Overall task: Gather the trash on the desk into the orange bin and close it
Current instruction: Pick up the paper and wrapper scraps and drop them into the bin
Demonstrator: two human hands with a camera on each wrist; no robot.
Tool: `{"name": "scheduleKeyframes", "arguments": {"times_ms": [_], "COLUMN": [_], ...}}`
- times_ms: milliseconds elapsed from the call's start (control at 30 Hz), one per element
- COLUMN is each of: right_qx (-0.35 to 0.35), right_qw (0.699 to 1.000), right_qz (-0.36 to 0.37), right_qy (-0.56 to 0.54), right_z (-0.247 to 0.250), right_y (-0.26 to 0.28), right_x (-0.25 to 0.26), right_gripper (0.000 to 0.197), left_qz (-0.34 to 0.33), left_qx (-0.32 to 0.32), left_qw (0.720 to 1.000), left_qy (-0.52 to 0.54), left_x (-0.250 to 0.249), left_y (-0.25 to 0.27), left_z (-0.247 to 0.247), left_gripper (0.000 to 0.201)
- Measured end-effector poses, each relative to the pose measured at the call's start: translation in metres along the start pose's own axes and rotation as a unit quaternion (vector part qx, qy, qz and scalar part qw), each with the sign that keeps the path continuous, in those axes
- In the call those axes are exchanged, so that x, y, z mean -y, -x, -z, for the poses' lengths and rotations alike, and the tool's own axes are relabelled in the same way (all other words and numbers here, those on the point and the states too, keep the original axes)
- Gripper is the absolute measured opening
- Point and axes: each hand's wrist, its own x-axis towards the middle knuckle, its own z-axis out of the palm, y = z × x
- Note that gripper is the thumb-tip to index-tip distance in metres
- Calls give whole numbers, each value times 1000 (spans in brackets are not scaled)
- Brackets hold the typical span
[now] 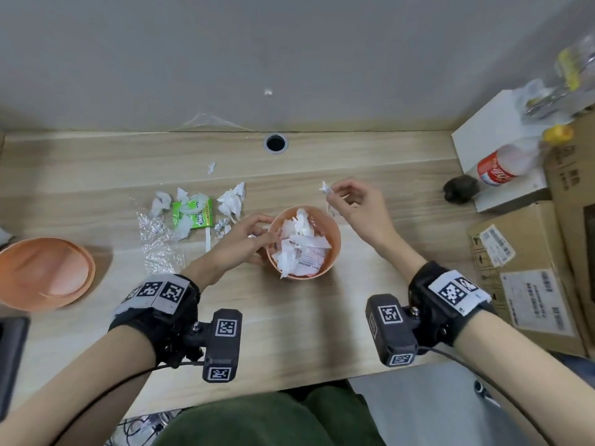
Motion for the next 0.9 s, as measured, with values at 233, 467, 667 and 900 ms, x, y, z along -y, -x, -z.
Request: {"name": "scheduleKeyframes", "arguments": {"times_ms": [233,467,667,900], "right_qx": [304,411,547,491], "right_qw": [891,830,693,848], "right_qz": [24,82,6,9], "right_qy": [336,368,469,199], "right_z": [-28,-73,-135,-149], "right_y": [53,76,84,77], "right_x": [30,42,48,105], "right_gripper": [44,36,40,19], "left_qz": [-3,-7,-1,-23], "left_qx": [-20,-21,-2,-31], "left_qw": [1000,1000,1000,998], "left_qy": [8,8,-11,46], "left_x": [12,35,60,70], "left_y": [24,51,75,106], "left_z": [8,23,46,100], "left_gripper": [31,27,23,20]}}
